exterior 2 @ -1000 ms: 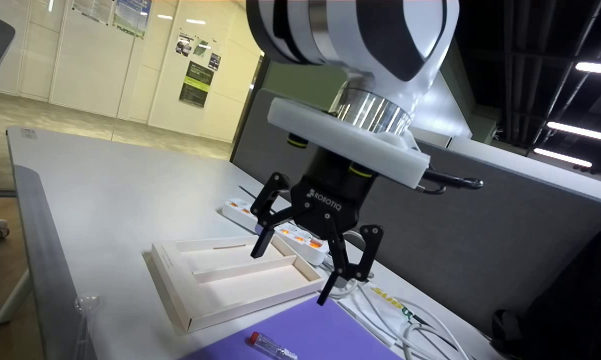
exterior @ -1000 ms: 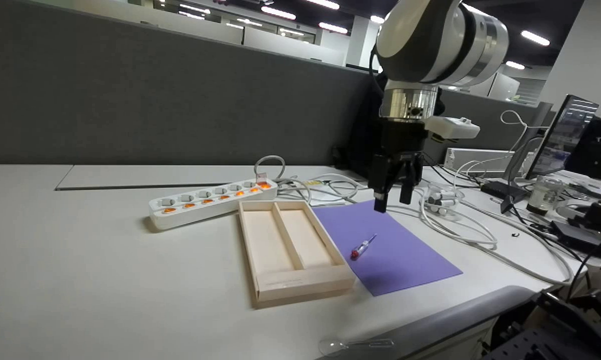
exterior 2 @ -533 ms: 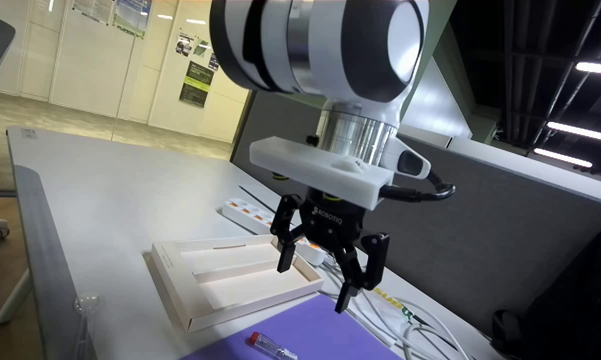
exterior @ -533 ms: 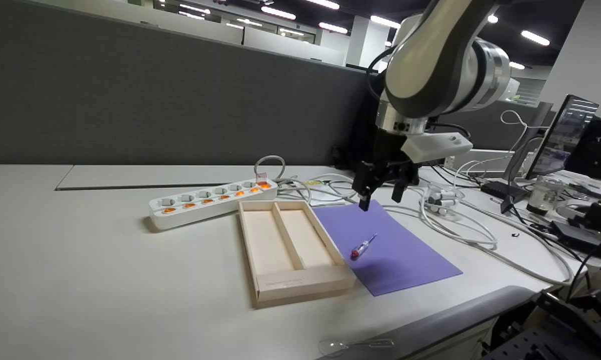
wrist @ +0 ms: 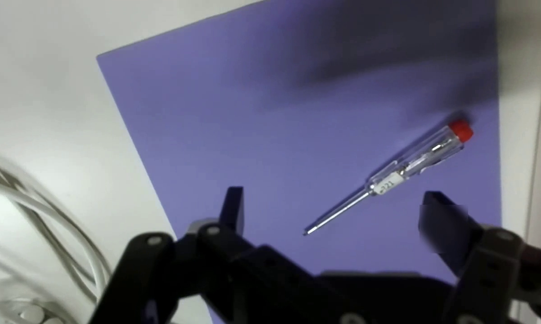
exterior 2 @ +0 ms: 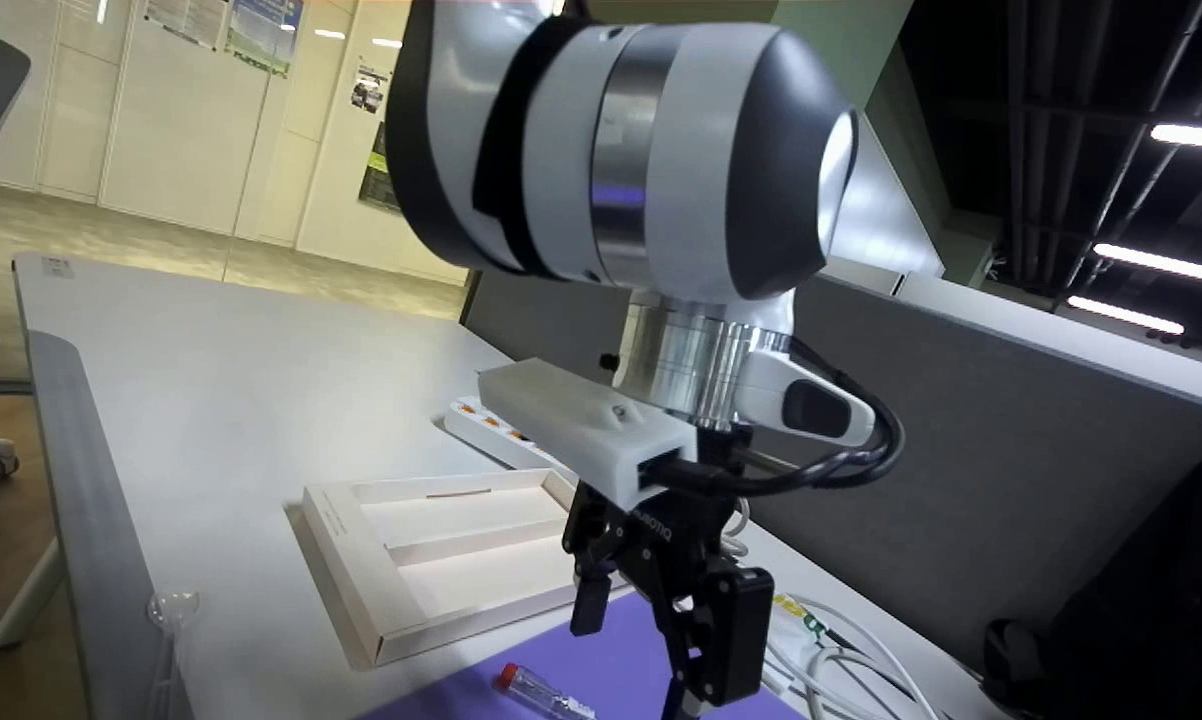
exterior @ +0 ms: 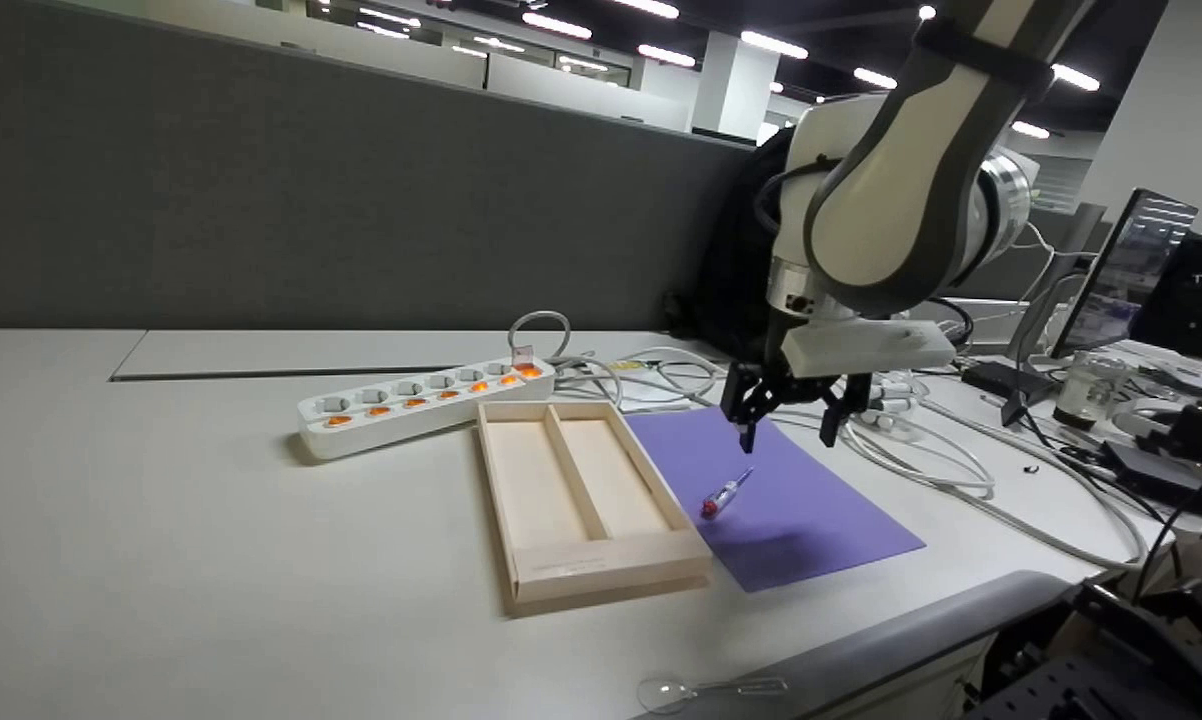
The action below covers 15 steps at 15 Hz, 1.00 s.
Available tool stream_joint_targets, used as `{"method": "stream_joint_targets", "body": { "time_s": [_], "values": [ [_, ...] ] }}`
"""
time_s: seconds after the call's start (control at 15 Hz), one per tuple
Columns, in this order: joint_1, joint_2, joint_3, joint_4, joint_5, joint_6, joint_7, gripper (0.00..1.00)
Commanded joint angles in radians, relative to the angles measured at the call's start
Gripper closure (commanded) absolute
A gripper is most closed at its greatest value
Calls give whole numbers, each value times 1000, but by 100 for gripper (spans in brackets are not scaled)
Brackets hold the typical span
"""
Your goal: Move the silver object to the right compartment of the box
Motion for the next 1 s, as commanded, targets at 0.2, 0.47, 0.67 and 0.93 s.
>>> {"method": "stream_joint_targets", "body": {
  "time_s": [0.2, 0.47, 0.67, 0.93],
  "values": [
    [121, 83, -54, 0, 47, 17, 215, 0],
    [-110, 85, 255, -18, 434, 5, -72, 0],
    [-225, 110, 406, 19, 713, -28, -300, 0],
    [-284, 93, 444, 40, 880, -77, -465, 0]
  ]
}}
